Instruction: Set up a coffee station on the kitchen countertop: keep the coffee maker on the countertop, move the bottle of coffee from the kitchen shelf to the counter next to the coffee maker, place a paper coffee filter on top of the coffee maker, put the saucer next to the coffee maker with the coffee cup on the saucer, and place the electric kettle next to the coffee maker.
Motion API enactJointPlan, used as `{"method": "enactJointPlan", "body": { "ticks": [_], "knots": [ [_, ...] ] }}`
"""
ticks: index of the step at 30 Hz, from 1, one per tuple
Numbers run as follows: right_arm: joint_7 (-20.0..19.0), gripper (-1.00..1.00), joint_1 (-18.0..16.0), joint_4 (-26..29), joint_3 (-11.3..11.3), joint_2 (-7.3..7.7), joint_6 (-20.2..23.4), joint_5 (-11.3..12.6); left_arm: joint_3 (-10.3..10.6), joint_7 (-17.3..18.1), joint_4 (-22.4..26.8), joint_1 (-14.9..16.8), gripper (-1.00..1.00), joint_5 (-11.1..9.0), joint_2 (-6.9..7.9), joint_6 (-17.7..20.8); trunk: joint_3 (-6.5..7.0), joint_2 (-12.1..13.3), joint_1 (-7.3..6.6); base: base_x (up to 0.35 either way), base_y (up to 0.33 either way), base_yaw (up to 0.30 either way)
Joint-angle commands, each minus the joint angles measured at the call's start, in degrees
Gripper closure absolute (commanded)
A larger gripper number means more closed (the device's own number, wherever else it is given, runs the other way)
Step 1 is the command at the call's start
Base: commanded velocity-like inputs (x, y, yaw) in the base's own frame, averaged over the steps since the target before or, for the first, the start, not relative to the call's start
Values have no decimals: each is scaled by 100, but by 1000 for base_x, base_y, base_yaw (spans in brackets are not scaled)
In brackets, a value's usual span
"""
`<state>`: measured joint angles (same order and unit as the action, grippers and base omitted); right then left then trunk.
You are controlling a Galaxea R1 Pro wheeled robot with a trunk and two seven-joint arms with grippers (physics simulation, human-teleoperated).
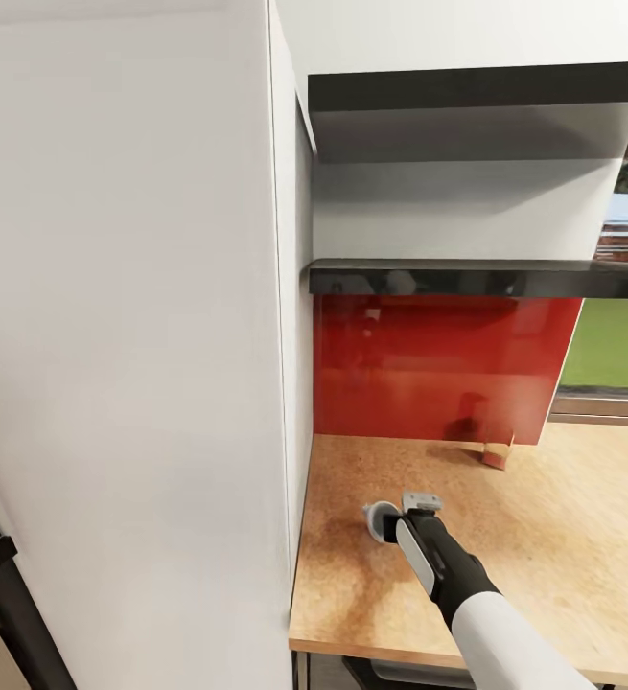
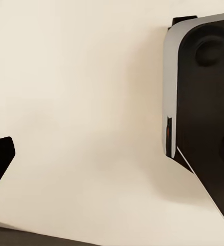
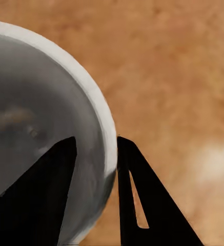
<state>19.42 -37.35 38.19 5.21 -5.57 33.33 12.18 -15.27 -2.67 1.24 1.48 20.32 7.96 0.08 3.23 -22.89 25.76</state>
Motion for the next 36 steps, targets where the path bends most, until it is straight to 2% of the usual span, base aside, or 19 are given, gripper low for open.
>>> {"method": "enactJointPlan", "body": {
  "ticks": [1,18,24,36],
  "knots": [
    [62,100,0,63,24,4,19,55,-46,-14,-1,1,-100,60,1,1,-3,-4,2,0,0,0],
    [53,100,0,1760,18,25,64,49,-47,-21,5,10,-100,60,-11,1,-3,-4,2,0,0,0],
    [53,100,0,2393,26,70,410,41,-61,-23,26,16,-100,60,-13,-16,-3,-4,2,0,0,0],
    [53,100,0,2520,41,73,462,30,-73,-23,52,54,-100,69,-47,-17,-3,-4,2,0,0,0]
  ]
}}
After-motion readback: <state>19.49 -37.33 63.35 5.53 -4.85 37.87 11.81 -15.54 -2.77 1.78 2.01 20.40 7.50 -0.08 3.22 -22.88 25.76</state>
